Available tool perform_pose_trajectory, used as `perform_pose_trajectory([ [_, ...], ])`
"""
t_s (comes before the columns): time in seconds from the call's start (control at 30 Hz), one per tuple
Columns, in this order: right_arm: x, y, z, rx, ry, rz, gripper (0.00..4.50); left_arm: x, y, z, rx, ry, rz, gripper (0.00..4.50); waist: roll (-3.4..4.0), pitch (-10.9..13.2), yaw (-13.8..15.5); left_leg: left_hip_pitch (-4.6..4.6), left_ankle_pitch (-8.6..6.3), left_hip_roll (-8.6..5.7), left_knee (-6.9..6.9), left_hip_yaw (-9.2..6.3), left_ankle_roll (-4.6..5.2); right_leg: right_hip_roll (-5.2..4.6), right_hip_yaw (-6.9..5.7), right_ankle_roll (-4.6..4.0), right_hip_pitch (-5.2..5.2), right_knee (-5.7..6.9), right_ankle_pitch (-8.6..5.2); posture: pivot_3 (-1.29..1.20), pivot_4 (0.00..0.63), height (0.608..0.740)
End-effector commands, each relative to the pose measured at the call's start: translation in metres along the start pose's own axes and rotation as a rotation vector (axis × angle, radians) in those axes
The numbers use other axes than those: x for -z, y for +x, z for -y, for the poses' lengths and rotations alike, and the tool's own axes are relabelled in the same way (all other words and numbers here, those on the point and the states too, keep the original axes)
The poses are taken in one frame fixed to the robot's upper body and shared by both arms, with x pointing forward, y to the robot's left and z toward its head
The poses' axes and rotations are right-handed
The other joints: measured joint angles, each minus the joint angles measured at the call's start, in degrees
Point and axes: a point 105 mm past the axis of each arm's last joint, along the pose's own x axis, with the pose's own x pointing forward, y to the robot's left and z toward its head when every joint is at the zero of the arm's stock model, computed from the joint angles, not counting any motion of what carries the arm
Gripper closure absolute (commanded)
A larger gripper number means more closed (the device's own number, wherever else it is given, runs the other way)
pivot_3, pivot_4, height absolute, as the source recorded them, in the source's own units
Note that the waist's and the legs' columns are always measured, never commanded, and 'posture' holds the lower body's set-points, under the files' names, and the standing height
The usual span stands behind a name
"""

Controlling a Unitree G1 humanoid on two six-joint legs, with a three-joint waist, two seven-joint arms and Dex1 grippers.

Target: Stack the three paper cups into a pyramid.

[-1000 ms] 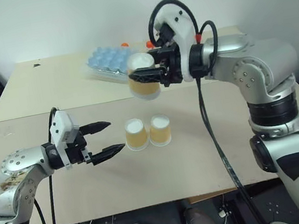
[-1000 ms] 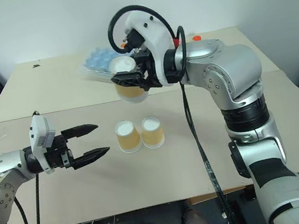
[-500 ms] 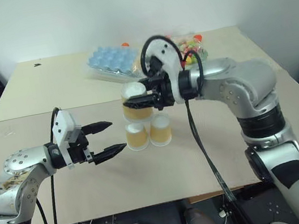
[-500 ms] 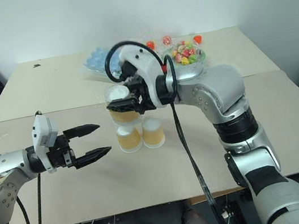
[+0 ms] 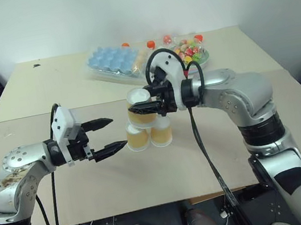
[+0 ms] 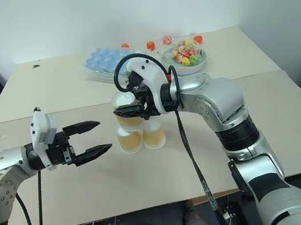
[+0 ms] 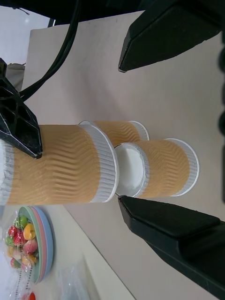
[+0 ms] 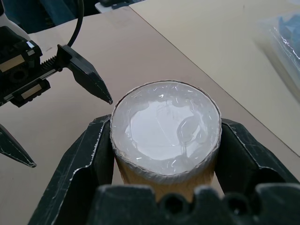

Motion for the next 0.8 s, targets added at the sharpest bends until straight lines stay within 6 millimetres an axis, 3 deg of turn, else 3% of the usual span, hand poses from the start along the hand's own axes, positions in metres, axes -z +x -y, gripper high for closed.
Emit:
perform_pose_trajectory([
  [0.03,-0.0082,-0.0035,-0.0025,-0.005,-0.028,0.05,1.77,-0.0124,-0.0034,-0.0002,0.0,0.05,0.01,0.0,0.0,0.0,0.0,0.0,0.0,0.0,0.0,0.0,0.0,0.0,0.0,0.0,0.0,0.0,0.0,0.0,0.15,0.74],
  [0.43,-0.0009,-0.0061,-0.0035,0.005,-0.014,0.051,1.77,-0.0161,-0.002,-0.0032,0.008,0.061,0.01,0.0,0.0,0.0,0.0,-0.03,0.0,0.0,0.0,0.0,0.0,0.0,0.0,0.01,-0.04,0.0,-0.01,0.0,0.15,0.74],
  [0.5,-0.0007,-0.0063,-0.0031,0.008,-0.011,0.053,0.81,-0.0166,-0.0012,-0.0034,0.011,0.062,0.011,0.0,0.0,0.0,0.0,-0.04,0.0,0.0,0.0,0.0,0.0,0.0,0.0,0.03,-0.04,0.0,-0.02,0.0,0.15,0.74],
  [0.6,-0.0007,-0.007,-0.0026,0.012,-0.009,0.057,0.02,-0.017,-0.0003,-0.0035,0.014,0.063,0.013,0.0,0.0,0.0,0.0,-0.03,0.0,0.0,0.0,0.0,0.0,0.0,0.0,0.04,-0.04,0.0,-0.02,0.0,0.15,0.74],
  [0.8,-0.0022,-0.0086,-0.0009,0.024,-0.017,0.063,0.02,-0.0172,0.0011,-0.0038,0.018,0.064,0.016,0.0,0.0,0.0,0.0,-0.05,0.0,0.0,0.0,0.0,0.0,0.0,0.0,0.04,-0.06,0.0,-0.02,0.0,0.15,0.74],
])
